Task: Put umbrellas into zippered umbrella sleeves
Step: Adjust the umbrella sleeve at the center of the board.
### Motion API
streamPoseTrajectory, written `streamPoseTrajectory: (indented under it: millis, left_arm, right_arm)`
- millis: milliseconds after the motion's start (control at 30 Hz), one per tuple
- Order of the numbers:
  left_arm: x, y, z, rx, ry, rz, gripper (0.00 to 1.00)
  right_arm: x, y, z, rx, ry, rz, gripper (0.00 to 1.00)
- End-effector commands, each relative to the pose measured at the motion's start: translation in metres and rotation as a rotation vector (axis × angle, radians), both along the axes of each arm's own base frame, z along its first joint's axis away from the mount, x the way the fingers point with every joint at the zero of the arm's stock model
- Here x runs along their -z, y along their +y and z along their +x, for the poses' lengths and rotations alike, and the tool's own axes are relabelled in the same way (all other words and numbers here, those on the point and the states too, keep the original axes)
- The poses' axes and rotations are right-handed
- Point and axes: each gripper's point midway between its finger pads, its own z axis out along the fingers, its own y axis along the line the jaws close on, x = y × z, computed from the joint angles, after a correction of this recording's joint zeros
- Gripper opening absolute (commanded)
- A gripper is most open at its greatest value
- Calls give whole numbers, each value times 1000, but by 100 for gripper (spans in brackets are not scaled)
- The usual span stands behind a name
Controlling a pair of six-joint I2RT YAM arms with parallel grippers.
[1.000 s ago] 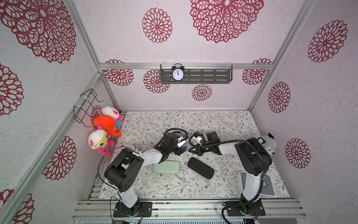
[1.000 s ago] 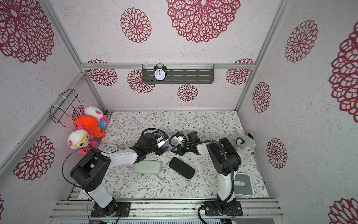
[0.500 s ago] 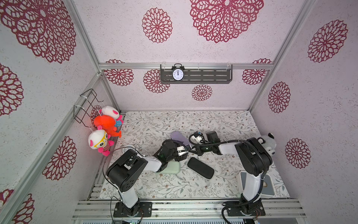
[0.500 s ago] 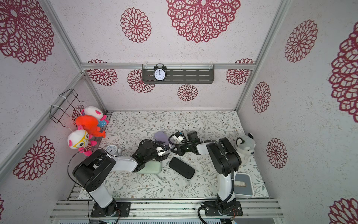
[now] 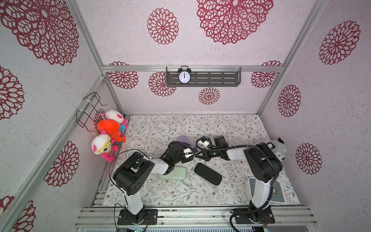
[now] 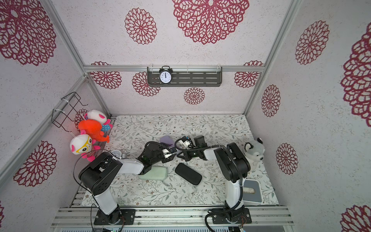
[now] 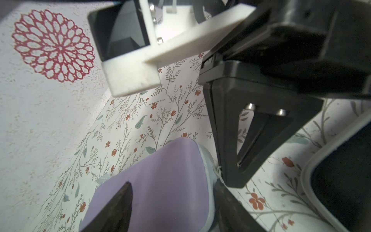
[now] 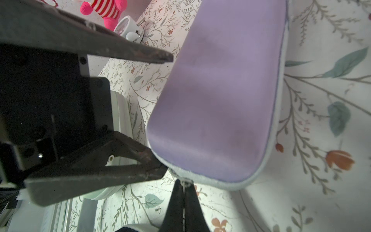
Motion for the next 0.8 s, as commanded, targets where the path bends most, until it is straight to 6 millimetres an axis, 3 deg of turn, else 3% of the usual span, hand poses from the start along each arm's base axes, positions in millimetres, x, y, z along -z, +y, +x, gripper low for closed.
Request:
streamPoseTrajectory:
  millis: [0,200,600,767]
  left_arm:
    - [6,2,3,2,24,37,64]
    - [1,3,-6,22,37,-3,70]
    - [21,6,8,-39,72,81,72]
    - [27,5,11,-46,79,117,69]
  right_arm:
    - [-35,8,-2,-50,-82,64,0]
    - [-33,8,-1,-41,-79,53,0]
    - [-36,11,-4,-45,-82,61,0]
    - [-34,18,-16,-82,-72,71,0]
